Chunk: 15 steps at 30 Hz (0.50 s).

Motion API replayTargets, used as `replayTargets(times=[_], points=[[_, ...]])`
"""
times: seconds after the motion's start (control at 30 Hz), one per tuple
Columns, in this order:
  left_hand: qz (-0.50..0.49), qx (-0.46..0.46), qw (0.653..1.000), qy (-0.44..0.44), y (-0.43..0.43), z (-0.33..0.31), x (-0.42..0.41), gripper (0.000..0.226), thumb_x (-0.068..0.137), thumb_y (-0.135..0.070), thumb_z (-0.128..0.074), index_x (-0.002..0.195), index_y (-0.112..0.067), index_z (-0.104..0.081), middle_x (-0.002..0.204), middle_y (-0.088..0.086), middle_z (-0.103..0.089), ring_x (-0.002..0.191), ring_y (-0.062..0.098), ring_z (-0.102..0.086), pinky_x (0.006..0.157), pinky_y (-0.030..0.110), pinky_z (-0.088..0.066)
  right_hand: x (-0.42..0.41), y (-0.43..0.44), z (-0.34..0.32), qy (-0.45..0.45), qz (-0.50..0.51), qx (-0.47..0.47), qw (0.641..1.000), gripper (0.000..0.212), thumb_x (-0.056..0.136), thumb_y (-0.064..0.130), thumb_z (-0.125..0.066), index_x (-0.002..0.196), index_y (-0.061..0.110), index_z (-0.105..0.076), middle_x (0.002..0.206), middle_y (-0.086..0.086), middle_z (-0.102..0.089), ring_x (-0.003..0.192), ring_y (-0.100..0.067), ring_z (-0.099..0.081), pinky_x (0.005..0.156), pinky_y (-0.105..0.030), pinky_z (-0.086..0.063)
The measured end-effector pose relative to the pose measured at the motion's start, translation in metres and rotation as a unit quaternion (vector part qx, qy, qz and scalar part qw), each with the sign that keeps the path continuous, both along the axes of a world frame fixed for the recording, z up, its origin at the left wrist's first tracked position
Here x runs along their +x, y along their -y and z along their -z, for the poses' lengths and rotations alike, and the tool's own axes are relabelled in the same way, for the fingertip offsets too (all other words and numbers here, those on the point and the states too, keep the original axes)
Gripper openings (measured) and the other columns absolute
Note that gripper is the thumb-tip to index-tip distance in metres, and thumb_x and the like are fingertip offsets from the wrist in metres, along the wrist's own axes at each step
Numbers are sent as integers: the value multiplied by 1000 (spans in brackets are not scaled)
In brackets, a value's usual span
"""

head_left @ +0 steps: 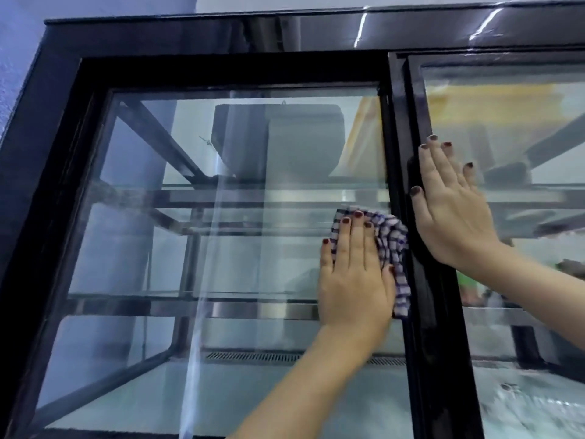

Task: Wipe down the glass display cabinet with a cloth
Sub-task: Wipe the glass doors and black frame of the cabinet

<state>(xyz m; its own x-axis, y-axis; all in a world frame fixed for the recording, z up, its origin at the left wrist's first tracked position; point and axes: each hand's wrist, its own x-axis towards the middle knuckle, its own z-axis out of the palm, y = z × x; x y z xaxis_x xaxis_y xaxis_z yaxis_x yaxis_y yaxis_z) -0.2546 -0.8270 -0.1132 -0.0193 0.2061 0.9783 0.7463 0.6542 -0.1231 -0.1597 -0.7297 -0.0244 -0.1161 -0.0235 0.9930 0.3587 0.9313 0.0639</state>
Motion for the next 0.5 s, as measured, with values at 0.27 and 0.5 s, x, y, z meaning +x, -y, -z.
replayTargets(times=[0.27, 0.5], points=[[20, 37, 998, -52, -18, -166, -4, 56, 100, -33, -16, 150, -9, -10, 159, 3, -2, 145, 17, 3, 115, 37, 8, -1, -5, 0, -36, -20, -12, 999, 66, 89, 36, -13, 151, 13, -13, 159, 1, -7, 146, -9, -2, 113, -23, 8], [-5, -7, 999, -52, 4, -266, -11, 53, 102, -32, -14, 151, -13, -7, 159, -1, 0, 145, 14, 3, 116, 37, 5, 2, -3, 1, -21, -23, -13, 999, 67, 87, 37, -14, 151, 16, -10, 158, 5, -3, 144, -3, 5, 112, -19, 12]])
